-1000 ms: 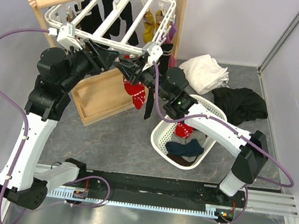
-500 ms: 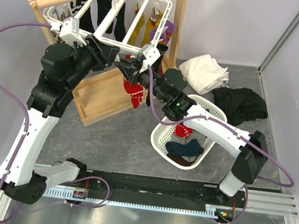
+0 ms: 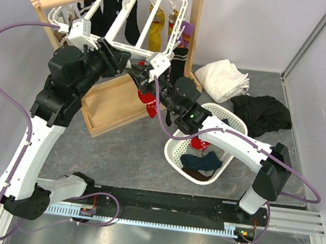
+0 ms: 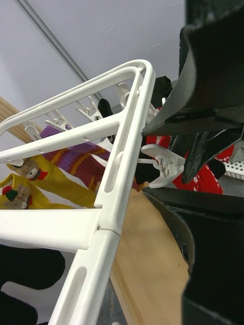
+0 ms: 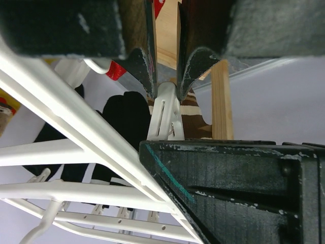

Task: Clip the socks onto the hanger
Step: Open the clamp at the hanger.

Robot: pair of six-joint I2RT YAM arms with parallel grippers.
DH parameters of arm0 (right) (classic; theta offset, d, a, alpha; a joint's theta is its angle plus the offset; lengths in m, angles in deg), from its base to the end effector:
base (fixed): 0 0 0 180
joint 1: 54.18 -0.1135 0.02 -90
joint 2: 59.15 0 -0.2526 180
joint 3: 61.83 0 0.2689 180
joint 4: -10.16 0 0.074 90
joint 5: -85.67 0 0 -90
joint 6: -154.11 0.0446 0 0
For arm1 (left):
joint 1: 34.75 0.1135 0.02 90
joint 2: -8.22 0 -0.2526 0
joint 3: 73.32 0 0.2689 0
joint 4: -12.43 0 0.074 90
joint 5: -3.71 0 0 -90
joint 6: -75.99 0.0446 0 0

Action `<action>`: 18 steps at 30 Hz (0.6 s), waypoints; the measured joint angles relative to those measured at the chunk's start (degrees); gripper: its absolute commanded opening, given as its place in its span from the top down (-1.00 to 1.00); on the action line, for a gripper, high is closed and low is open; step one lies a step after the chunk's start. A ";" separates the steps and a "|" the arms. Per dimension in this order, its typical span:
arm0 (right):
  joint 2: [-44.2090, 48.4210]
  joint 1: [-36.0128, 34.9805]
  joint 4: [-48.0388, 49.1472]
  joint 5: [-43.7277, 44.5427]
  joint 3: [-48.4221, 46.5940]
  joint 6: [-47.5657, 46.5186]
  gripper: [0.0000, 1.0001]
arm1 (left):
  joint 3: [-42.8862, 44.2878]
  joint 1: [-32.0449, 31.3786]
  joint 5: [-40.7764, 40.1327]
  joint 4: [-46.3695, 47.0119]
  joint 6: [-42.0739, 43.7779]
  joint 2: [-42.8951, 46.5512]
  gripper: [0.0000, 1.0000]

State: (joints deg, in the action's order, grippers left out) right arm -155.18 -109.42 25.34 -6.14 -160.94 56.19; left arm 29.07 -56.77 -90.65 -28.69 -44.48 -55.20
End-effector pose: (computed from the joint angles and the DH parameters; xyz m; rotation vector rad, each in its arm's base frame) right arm 0.2427 0.3521 0.4163 -0.6974 1.0808 0.7323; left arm 0.2186 -0.0847 0.5041 -0.1814 1.6368 -0.6447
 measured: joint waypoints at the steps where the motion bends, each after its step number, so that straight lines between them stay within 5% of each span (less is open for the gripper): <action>1: 0.00 -0.17 -0.20 0.48 0.04 -0.59 1.00 | 0.02 -0.28 -0.37 -0.09 0.33 -0.11 -0.05; 18: 0.09 -1.64 -1.88 4.66 0.04 -5.14 0.98 | 1.11 -3.26 -5.64 -1.75 4.68 -1.38 0.37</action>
State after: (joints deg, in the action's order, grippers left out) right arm -155.09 -111.06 23.46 -1.48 -160.90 51.05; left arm 30.18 -60.03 -96.29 -30.43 -39.81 -56.58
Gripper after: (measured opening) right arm 0.210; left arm 0.394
